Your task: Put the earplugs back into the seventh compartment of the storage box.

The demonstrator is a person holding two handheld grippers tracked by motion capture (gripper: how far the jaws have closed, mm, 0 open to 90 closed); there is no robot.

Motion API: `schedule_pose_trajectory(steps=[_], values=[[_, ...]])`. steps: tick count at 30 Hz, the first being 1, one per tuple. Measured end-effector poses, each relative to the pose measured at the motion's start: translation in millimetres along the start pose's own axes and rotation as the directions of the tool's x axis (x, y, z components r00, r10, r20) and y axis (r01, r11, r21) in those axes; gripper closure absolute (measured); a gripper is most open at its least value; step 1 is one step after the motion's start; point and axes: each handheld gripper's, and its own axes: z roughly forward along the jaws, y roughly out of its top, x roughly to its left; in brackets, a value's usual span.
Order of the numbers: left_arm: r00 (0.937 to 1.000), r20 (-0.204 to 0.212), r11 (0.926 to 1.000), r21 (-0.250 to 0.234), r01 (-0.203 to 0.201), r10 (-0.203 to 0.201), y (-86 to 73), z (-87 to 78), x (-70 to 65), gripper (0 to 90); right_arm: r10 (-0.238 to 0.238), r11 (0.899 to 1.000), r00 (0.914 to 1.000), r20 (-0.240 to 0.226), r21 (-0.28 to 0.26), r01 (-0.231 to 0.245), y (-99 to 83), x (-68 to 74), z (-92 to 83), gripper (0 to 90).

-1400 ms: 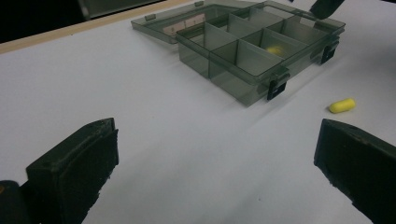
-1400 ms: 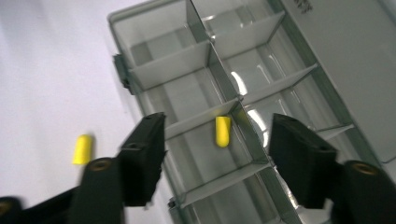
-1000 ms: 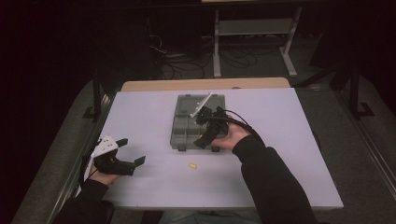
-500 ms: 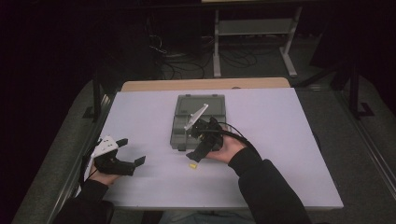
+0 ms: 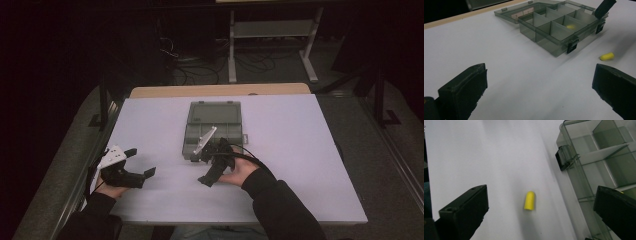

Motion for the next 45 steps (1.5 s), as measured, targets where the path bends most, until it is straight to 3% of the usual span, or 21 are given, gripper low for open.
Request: schedule_pose_trajectory(steps=[10,17,26,35,45], values=[[1.0000,0.001,1.0000,0.002,-0.002,0.002,0.0,0.0,0.1,0.0,-0.005,1.000,0.9997,-0.023,0.013,0.005,-8.3,4.8,18.5,0.2],[1.0000,0.001,1.0000,0.001,0.000,0.000,-0.1,0.0,0.0,0.0,0.003,1.000,0.9994,-0.035,0.022,-0.002,-13.5,4.0,26.9,14.6],[1.0000,0.001,1.0000,0.001,-0.002,0.002,0.0,0.0,0.0,0.0,-0.005,0.999,0.9992,-0.039,0.040,0.007,-14.3,5.7,30.9,41.2],[1.0000,0.001,1.0000,0.001,0.000,0.000,-0.1,0.1,0.0,0.0,-0.013,0.999,0.9997,-0.018,0.051,0.014,-15.4,6.6,32.7,77.1],[1.0000,0.000,1.0000,0.001,-0.001,0.001,0.0,0.1,0.0,0.0,0.014,1.000,0.9998,-0.013,-0.002,-0.014,-15.9,3.3,18.6,78.8]])
